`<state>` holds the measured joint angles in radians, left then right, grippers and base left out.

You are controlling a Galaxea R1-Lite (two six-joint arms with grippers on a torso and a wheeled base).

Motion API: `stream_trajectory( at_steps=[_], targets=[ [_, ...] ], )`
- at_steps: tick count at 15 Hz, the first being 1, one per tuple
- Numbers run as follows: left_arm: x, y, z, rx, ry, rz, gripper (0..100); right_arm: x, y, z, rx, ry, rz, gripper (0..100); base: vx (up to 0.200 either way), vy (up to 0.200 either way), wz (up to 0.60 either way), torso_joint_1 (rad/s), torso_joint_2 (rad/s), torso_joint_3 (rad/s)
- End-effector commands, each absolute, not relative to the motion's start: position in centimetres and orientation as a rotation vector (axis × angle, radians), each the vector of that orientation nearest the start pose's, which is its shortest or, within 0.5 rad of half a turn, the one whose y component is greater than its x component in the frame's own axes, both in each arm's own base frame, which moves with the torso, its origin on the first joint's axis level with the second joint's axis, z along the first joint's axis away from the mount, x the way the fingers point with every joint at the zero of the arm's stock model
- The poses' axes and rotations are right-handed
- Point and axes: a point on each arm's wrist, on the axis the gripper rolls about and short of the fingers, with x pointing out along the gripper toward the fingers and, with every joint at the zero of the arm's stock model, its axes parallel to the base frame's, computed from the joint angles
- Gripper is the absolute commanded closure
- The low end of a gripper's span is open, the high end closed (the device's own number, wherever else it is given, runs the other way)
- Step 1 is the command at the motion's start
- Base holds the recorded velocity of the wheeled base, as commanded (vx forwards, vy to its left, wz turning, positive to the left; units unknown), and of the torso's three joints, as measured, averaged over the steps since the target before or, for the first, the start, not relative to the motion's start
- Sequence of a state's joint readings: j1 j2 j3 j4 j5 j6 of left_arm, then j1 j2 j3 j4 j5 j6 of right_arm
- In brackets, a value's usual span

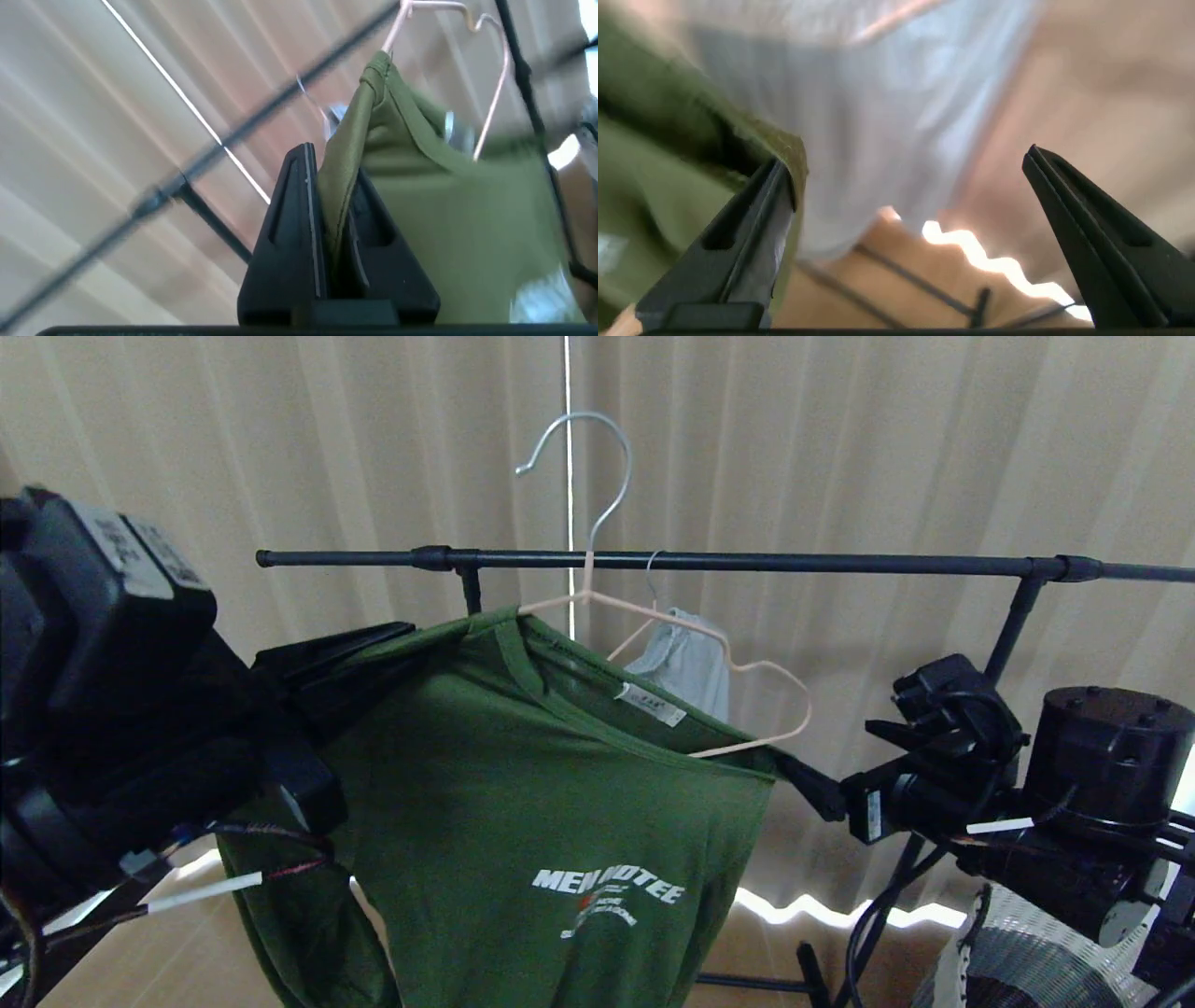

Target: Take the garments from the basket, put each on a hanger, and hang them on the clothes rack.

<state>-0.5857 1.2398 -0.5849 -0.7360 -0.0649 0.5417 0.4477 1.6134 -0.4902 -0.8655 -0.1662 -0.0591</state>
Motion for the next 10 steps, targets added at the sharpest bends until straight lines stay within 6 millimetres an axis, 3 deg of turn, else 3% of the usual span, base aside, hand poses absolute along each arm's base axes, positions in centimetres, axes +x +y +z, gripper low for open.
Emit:
stream_trajectory(
  at_steps=[1, 6, 10],
  targets=[
    [14.6, -9.8, 23.7, 0.501, -0.241, -0.614, 100, 24.0, 9.6, 16.0, -0.119, 0.198, 0.237, 0, 0.000, 0.000, 0.00, 0.000, 0.00, 0.000],
    [14.7, -8.8, 22.1, 0.527, -0.172, -0.574, 100, 24.6, 9.3, 18.2, -0.097, 0.122, 0.214, 0, 0.000, 0.000, 0.00, 0.000, 0.00, 0.000],
    [16.2, -9.0, 21.2, 0.550, -0.109, -0.541, 100, 23.0, 10.8, 19.3, -0.090, 0.077, 0.292, 0, 0.000, 0.000, 0.00, 0.000, 0.00, 0.000]
  ],
)
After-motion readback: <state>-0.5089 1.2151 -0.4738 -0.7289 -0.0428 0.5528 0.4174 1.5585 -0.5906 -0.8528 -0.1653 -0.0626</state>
